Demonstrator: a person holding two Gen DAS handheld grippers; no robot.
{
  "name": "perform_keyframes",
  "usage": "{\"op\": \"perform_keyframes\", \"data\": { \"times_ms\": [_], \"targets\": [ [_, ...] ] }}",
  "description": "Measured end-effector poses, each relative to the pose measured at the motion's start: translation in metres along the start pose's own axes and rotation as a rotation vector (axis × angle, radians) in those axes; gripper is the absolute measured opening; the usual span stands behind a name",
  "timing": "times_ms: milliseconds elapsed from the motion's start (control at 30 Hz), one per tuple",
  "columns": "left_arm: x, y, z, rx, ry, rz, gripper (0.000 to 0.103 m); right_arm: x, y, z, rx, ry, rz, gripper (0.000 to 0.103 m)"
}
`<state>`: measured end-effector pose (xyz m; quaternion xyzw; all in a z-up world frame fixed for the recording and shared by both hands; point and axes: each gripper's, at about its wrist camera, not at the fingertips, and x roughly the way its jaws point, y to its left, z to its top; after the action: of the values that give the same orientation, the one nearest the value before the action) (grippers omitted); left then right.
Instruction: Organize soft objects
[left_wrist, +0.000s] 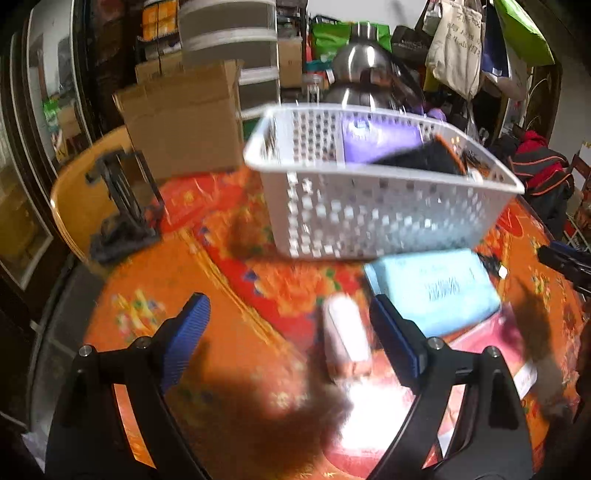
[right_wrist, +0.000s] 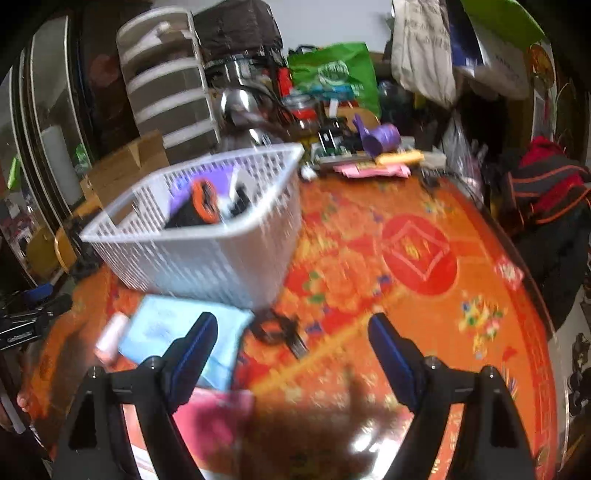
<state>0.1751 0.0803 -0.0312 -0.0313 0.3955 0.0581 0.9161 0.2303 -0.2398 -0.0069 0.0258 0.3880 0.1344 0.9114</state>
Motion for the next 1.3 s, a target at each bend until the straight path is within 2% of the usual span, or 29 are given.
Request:
{"op": "perform_keyframes", "data": {
  "times_ms": [100, 167, 233, 500, 567, 700, 800, 833, 867, 933, 1000, 1100, 1300],
  "targets": [
    [0.009, -0.001, -0.014, 0.009, 0.024, -0.005, 0.087, 0.019, -0.005, -0.011, -0.006, 0.049, 0.008, 0.079],
    [0.013, -0.003, -0.023, 0.021, 0.039, -0.014, 0.087, 0.033, -0.003, -0.015, -0.025, 0.089, 0.004, 0.063],
    [0.018, -0.005, -0.027, 0.030, 0.049, -0.020, 0.087, 0.045, -0.004, -0.020, -0.021, 0.126, 0.024, 0.055],
    [0.030, -0.014, -0.036, 0.062, 0.076, -0.049, 0.086, 0.071, 0.009, -0.022, -0.083, 0.183, 0.008, 0.050],
    [0.033, -0.015, -0.037, 0.066, 0.079, -0.053, 0.086, 0.077, 0.015, -0.022, -0.107, 0.192, -0.003, 0.044],
    [0.038, -0.014, -0.037, 0.061, 0.086, -0.058, 0.086, 0.081, 0.021, -0.018, -0.141, 0.188, -0.026, 0.039],
    [0.042, -0.015, -0.036, 0.057, 0.089, -0.059, 0.085, 0.083, 0.022, -0.018, -0.164, 0.177, -0.050, 0.027],
    [0.044, -0.015, -0.036, 0.057, 0.091, -0.061, 0.084, 0.083, 0.021, -0.019, -0.162, 0.175, -0.047, 0.018],
    [0.044, -0.016, -0.036, 0.058, 0.091, -0.064, 0.079, 0.082, 0.021, -0.019, -0.162, 0.172, -0.049, 0.014],
    [0.045, -0.020, -0.037, 0.073, 0.089, -0.061, 0.071, 0.080, 0.020, -0.021, -0.158, 0.166, -0.051, 0.014],
    [0.048, -0.024, -0.038, 0.087, 0.101, -0.060, 0.054, 0.078, 0.022, -0.023, -0.165, 0.160, -0.065, 0.012],
    [0.050, -0.028, -0.039, 0.095, 0.100, -0.077, 0.037, 0.073, 0.023, -0.028, -0.160, 0.154, -0.059, 0.011],
    [0.045, -0.030, -0.041, 0.101, 0.076, -0.069, 0.033, 0.070, 0.021, -0.029, -0.143, 0.152, -0.037, 0.011]
  ]
}}
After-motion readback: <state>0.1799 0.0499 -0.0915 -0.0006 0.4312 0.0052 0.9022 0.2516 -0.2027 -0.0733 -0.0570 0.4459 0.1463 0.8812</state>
